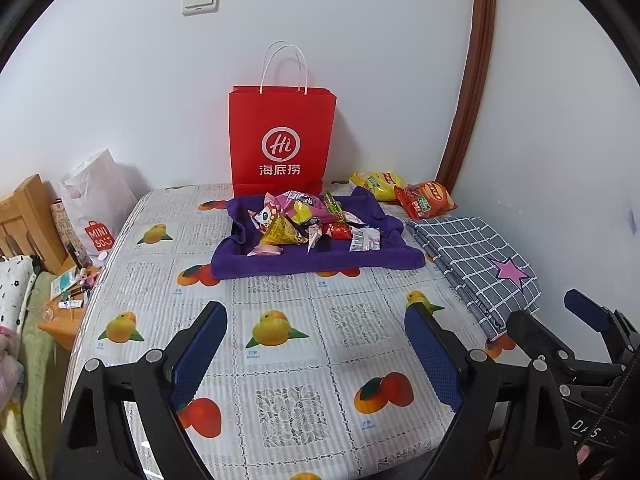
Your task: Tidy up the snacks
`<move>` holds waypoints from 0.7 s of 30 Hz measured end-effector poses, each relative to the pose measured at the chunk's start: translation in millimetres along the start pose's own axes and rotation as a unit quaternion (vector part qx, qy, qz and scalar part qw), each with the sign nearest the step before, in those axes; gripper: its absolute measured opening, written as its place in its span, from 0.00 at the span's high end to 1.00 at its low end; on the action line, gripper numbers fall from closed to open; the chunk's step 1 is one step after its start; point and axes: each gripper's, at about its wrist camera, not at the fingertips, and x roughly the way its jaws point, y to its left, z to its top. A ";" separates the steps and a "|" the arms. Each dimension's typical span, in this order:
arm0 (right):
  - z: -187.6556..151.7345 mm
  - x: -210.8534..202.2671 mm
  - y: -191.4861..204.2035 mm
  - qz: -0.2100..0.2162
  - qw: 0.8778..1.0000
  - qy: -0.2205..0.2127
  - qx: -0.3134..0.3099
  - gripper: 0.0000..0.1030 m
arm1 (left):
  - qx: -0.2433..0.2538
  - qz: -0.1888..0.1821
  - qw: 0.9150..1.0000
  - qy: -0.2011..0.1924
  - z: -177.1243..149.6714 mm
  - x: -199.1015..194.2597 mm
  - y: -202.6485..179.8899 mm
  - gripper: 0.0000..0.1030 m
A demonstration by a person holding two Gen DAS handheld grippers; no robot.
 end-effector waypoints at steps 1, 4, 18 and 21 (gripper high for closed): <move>-0.1 -0.4 0.4 0.000 1.000 -0.001 0.000 0.00 | 0.000 0.000 1.000 0.000 0.2 -0.2 0.0 0.12; -0.7 -1.6 1.3 -0.002 1.000 -0.002 -0.001 0.00 | -0.001 -0.002 1.000 0.000 0.0 -0.9 -0.2 0.12; -1.7 -5.6 1.7 0.001 1.000 -0.006 0.006 0.00 | -0.001 -0.006 1.000 0.005 -1.3 1.5 -2.5 0.12; -2.4 -5.9 1.2 0.001 1.000 -0.006 0.008 0.00 | -0.001 -0.007 1.000 0.007 -1.6 3.0 -2.3 0.12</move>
